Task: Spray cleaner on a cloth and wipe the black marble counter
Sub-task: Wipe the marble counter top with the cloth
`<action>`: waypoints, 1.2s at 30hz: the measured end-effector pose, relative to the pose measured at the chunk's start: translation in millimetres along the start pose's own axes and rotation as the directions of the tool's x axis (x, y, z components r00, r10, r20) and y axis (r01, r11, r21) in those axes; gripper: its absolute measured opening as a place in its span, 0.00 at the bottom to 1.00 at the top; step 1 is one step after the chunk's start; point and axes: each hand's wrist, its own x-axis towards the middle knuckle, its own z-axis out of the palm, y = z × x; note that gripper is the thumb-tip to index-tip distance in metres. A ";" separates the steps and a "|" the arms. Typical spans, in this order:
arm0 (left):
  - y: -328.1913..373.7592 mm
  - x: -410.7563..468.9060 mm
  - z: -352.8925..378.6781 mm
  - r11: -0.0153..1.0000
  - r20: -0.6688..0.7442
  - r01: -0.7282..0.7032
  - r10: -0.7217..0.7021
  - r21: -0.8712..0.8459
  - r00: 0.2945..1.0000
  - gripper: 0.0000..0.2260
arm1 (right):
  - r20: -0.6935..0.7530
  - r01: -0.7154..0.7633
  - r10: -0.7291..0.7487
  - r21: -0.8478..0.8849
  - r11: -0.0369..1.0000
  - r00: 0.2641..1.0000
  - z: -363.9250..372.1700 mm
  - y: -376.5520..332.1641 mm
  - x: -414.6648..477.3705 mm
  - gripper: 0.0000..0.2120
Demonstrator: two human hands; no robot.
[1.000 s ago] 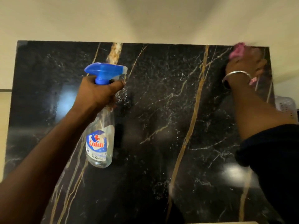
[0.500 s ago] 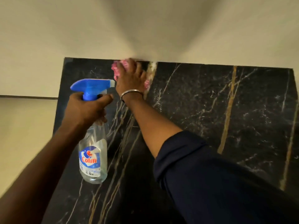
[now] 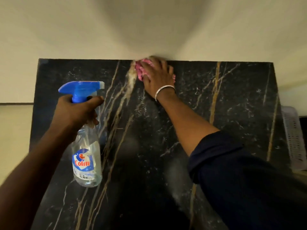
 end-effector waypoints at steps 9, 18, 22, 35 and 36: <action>19.9 -22.2 67.7 0.996 0.053 -0.056 0.052 0.065 0.997 0.13 | -0.147 -0.560 0.558 0.036 0.828 0.816 -39.7 276.8 -111.1 0.26; 7.8 -49.7 60.8 0.997 0.097 -0.071 0.068 0.031 0.993 0.17 | -0.166 -0.723 0.715 0.015 0.690 0.679 -29.4 275.0 -226.0 0.27; -4.6 -58.9 42.5 0.996 0.071 -0.081 0.079 0.026 0.994 0.21 | -0.150 -0.657 0.658 0.066 0.751 0.738 -17.3 203.8 -219.4 0.26; -49.2 -104.2 -46.1 0.995 -0.131 -0.100 0.103 0.025 0.986 0.15 | 0.151 0.075 -0.086 0.077 0.994 0.985 22.3 -126.4 -146.2 0.28; -54.8 -107.7 -54.2 0.996 -0.151 -0.089 0.091 0.019 0.984 0.14 | 0.166 0.127 -0.139 0.082 0.989 0.976 26.0 -147.9 -152.9 0.28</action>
